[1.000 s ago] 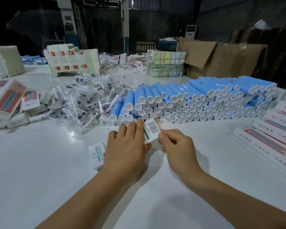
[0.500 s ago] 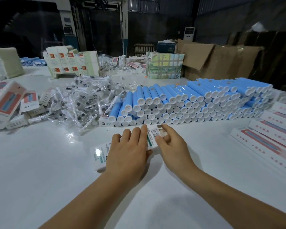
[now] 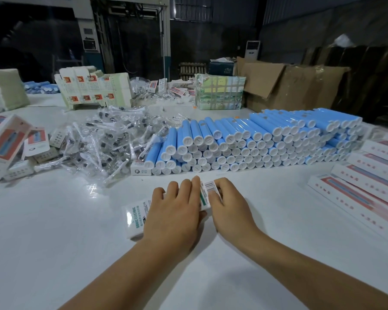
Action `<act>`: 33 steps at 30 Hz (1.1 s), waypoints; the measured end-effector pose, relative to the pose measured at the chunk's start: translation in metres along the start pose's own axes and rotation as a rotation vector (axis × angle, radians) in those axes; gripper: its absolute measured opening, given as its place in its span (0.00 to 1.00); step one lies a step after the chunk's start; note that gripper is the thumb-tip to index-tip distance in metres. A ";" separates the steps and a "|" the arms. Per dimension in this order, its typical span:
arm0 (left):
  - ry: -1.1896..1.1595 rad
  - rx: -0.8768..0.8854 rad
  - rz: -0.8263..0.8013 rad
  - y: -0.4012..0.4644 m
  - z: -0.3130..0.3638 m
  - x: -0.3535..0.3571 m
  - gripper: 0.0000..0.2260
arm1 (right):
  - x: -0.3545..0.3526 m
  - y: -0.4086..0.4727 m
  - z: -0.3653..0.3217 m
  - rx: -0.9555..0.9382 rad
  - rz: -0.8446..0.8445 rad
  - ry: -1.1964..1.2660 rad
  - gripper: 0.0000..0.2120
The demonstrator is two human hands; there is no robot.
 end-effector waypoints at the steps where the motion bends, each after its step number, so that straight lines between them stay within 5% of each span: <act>1: -0.001 -0.007 -0.027 0.000 0.001 0.001 0.34 | 0.000 0.001 0.001 0.004 -0.011 -0.001 0.05; 6: -0.017 -0.078 -0.017 0.005 -0.003 0.004 0.32 | -0.015 0.014 0.004 -0.057 0.076 -0.009 0.06; 8: -0.045 -0.114 -0.020 0.006 -0.008 0.002 0.32 | -0.028 0.023 0.004 0.036 0.300 0.261 0.12; 10: -0.062 -0.125 -0.024 0.007 -0.010 0.001 0.33 | -0.032 0.026 0.008 0.334 0.380 0.773 0.12; 12: -0.080 -0.135 -0.031 0.008 -0.010 -0.002 0.33 | -0.019 0.022 0.007 0.675 0.142 1.260 0.15; 14: -0.091 -0.136 -0.042 0.008 -0.008 -0.005 0.35 | -0.007 0.016 0.000 0.753 -0.119 1.426 0.21; 19: -0.096 -0.090 -0.004 0.005 -0.002 -0.008 0.32 | 0.002 0.014 0.002 0.451 -0.108 1.314 0.17; 24: -0.084 -0.053 0.000 0.001 0.002 -0.015 0.30 | -0.003 0.003 0.003 -0.085 -0.018 0.239 0.13; 27: -0.060 -0.047 0.030 -0.001 0.003 -0.016 0.30 | -0.004 0.002 0.003 -0.214 -0.010 0.072 0.14; 29: -0.048 -0.044 0.006 -0.001 0.003 -0.017 0.31 | -0.006 0.001 0.003 -0.128 -0.046 0.200 0.11; 33: -0.036 -0.066 -0.034 0.001 -0.001 -0.014 0.30 | -0.008 0.007 0.001 0.269 -0.156 0.911 0.16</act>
Point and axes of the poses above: each hand's wrist, its own y-axis towards the middle knuckle, its own x-axis out of the palm, z = x × y, the point moved 2 cm from there along y, towards the middle knuckle, and after that the axes turned 10 degrees about y, right-handed, at the moved point
